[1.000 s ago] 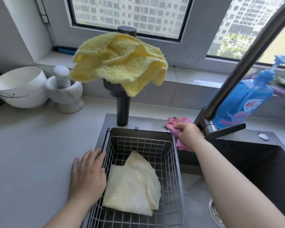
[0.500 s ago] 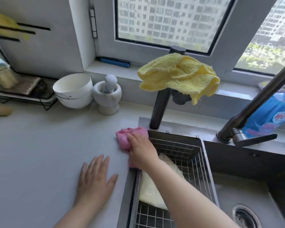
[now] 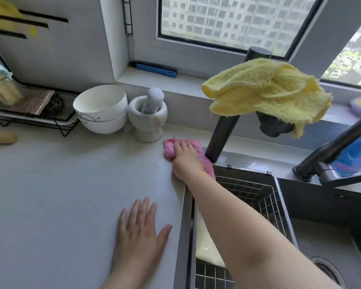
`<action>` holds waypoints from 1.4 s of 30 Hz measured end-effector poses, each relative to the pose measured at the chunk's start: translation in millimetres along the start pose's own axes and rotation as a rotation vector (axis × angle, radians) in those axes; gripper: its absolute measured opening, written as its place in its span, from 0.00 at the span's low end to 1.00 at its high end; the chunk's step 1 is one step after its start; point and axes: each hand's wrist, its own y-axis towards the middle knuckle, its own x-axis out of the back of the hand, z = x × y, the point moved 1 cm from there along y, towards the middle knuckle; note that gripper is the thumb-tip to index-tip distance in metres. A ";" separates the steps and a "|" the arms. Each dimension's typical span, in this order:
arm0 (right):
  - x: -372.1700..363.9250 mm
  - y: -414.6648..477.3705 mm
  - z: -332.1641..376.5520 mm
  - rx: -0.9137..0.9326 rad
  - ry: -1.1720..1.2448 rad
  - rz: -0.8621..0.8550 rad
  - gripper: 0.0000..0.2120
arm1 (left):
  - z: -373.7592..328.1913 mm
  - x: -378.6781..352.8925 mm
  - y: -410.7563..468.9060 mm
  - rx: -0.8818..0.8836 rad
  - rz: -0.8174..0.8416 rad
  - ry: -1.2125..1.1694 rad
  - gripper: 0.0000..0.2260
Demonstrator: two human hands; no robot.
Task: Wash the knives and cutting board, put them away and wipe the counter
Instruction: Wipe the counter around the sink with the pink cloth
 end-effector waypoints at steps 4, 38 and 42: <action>-4.2 -46.6 5.5 0.252 0.036 0.017 0.26 | -0.8 -2.9 1.3 0.025 -0.220 0.022 0.31; -92.7 -291.3 66.6 0.792 0.157 0.043 0.14 | 24.2 73.5 -115.4 0.149 -0.185 -0.583 0.24; -67.5 -308.2 37.7 0.716 0.241 0.138 0.13 | -5.4 79.5 -126.1 0.112 -0.173 -0.584 0.12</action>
